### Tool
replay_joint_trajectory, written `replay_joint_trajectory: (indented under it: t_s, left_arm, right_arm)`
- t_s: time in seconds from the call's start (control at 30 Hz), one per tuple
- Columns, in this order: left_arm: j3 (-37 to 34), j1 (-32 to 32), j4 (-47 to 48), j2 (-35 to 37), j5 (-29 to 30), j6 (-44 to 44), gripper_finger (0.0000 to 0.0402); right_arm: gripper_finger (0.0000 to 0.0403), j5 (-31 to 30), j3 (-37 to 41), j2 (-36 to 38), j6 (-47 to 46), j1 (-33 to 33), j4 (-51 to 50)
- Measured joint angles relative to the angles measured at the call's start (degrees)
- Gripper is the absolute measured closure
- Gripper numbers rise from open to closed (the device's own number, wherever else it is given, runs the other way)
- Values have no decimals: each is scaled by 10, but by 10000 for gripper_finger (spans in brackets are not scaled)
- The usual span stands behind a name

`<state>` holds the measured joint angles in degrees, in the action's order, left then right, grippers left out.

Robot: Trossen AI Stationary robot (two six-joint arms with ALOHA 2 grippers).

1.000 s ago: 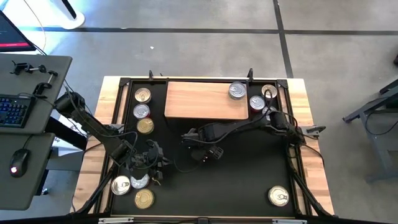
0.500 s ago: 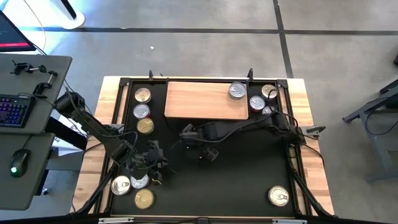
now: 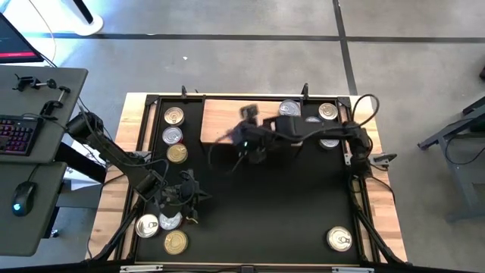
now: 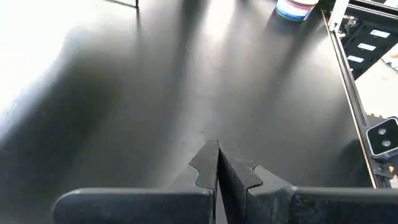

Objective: Stack canned seafood by type on shelf
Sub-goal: Put the red tuna can on the shelf

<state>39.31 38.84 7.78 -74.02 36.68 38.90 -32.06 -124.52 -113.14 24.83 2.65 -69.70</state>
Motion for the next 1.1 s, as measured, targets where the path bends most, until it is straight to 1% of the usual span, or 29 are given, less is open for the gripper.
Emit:
replay_joint_trajectory:
  t_s: [0.1,0.17,0.23,0.33,0.47,0.57,0.67,0.8,0.9,0.97,1.1]
  left_arm:
    - [0,-12,-1,0,0,-24,401]
    - [0,-21,-2,0,0,-36,401]
    - [0,-30,-3,0,0,-44,402]
    - [0,-42,-2,0,0,-47,401]
    - [0,-48,-3,0,0,-47,401]
    - [0,-48,-3,0,0,-47,401]
    - [0,-48,-3,0,0,-46,401]
    - [0,-48,-3,0,0,-46,402]
    - [0,-48,-3,0,0,-39,402]
    - [0,-48,-3,0,0,-32,401]
    - [0,-48,-3,0,0,-31,401]
  right_arm:
    - [283,-37,19,11,-61,-29,-56]
    - [283,-73,40,12,-68,-44,-74]
    - [283,-93,59,10,-66,-56,-75]
    - [283,-101,93,11,-65,-73,-56]
    - [283,-158,145,10,-64,-91,-49]
    - [283,-178,172,10,-68,-100,-40]
    - [281,-180,195,10,-68,-103,-38]
    - [247,-191,216,10,-68,-101,-28]
    - [225,-170,223,10,-69,-101,-26]
    - [221,-156,223,10,-69,-101,-25]
    - [218,-147,222,10,-69,-100,-25]
